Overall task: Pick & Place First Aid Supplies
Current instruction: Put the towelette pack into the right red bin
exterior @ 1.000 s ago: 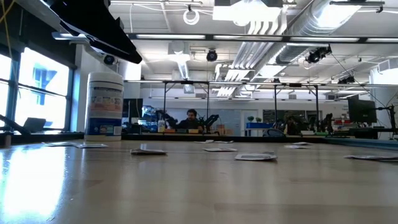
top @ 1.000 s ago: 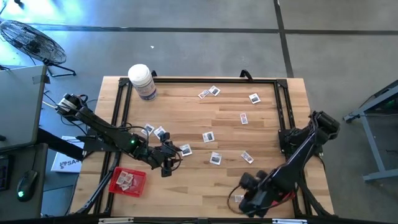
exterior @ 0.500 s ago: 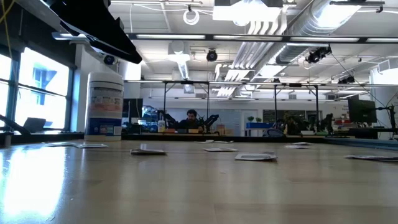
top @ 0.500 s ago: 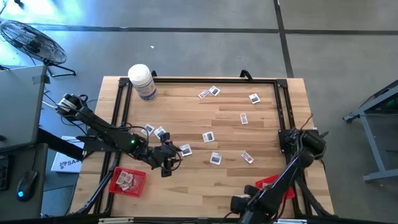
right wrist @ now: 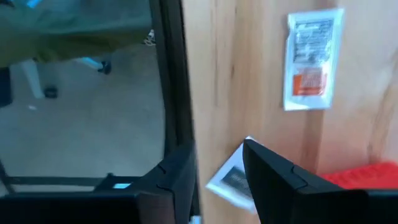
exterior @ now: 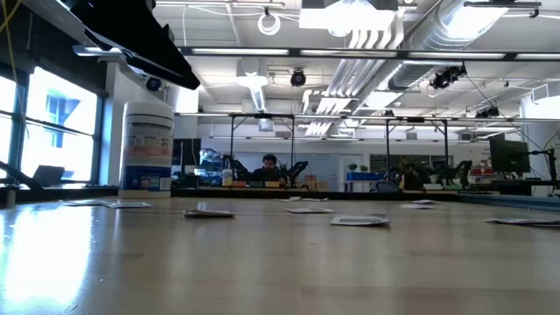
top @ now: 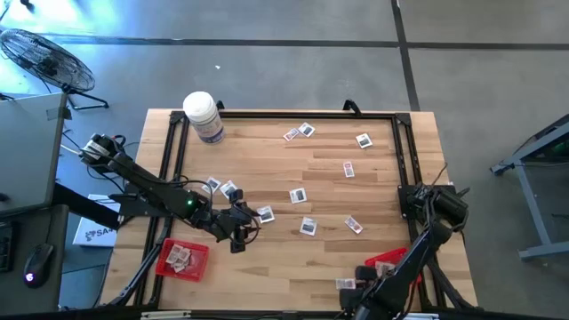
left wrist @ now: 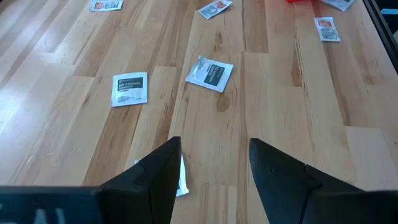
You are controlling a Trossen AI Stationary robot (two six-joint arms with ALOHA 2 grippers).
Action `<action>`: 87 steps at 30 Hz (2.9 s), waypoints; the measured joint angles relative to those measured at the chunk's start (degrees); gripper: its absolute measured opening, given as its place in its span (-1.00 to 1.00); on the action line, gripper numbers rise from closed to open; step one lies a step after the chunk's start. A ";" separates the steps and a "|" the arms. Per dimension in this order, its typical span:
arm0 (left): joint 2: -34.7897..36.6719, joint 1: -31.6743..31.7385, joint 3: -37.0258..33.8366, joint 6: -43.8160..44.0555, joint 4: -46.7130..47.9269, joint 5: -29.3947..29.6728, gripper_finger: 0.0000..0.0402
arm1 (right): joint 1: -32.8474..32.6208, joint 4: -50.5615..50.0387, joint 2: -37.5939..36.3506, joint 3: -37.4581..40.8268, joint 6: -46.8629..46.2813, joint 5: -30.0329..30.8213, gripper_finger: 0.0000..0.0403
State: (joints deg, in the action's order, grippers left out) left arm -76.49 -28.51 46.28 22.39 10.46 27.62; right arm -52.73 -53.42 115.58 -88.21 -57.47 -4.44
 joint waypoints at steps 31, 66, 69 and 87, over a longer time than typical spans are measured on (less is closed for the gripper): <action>0.00 0.00 0.00 -0.02 -0.11 3.34 -0.07 | -0.68 -1.77 5.76 2.72 10.01 2.60 -0.83; 0.00 0.00 0.00 0.00 -0.04 2.89 -0.07 | -1.84 -2.04 6.13 -6.51 12.96 4.06 -0.44; 0.00 0.00 0.00 0.00 -0.04 2.89 -0.07 | -3.54 -2.06 6.11 -6.51 13.43 6.06 -0.37; 0.00 0.00 0.00 0.00 -0.04 2.84 -0.07 | -6.10 0.86 7.31 -1.06 12.69 5.80 -0.57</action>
State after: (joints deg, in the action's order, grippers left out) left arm -76.49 -28.51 46.28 22.39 10.41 30.46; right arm -58.83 -52.57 122.89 -89.27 -44.78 1.36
